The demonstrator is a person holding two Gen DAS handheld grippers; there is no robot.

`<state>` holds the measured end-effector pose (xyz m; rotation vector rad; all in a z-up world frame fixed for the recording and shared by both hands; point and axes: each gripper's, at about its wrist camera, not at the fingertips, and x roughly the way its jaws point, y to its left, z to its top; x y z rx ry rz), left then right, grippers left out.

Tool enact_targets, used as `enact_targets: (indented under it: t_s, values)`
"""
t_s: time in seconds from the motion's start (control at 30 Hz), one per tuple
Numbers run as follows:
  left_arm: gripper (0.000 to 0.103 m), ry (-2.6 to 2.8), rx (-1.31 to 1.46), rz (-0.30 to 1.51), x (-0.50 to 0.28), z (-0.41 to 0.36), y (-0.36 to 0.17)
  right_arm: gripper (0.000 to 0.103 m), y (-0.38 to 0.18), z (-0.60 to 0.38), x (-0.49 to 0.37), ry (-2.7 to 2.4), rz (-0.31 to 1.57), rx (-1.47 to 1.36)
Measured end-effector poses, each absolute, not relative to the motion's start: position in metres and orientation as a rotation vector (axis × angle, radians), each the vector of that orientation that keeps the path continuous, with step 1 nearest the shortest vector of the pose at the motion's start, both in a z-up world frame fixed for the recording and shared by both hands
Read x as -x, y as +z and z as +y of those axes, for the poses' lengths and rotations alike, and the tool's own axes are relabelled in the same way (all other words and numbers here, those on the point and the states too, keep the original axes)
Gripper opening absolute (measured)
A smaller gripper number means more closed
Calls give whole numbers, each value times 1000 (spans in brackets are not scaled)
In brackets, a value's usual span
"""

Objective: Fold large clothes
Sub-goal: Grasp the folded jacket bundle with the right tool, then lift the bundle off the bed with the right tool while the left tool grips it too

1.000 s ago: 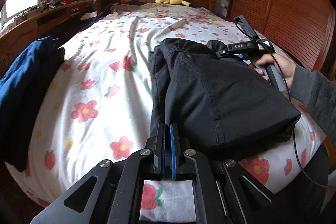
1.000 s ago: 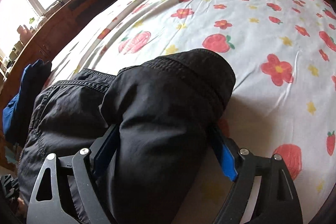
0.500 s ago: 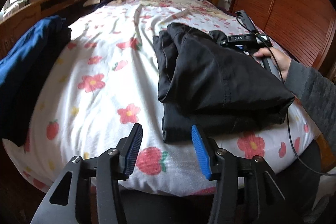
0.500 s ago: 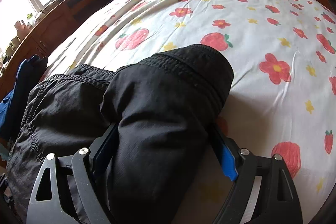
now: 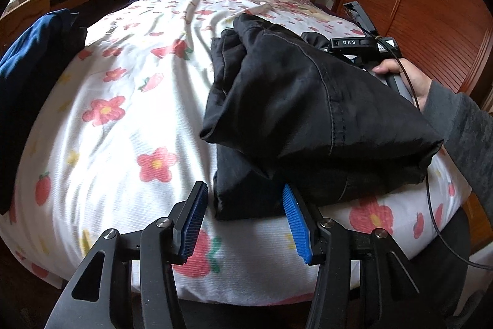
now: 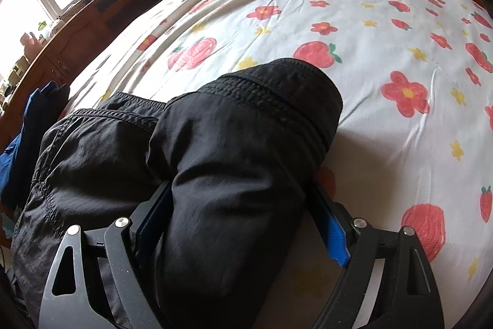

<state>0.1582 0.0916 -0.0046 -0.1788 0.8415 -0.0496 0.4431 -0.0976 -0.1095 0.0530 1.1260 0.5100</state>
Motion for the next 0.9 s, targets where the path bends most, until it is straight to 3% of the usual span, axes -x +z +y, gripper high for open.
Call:
enact_targets:
  t_s: [0.17,0.23,0.3,0.4,0.73,0.9]
  values:
    - [51,-57,199,830,-160,91,-8,82,-112,-101,-443,522,1147,-101]
    - [24,-90,189,816,-158,88,-9,71,-107,-97,-440,523,1131,-63]
    - [18,-103,191,804,-158,88,-8,52,-95,-88,-432,507,1093,39]
    - [13,-122,229,768,-154,96,-1,32,-76,-81,-422,492,1028,114]
    - [10,-55,198,617,-135,150,50,25,-12,-20,-393,544,887,211]
    - [10,36,173,555,-120,209,85,24,27,57,-383,616,818,266]
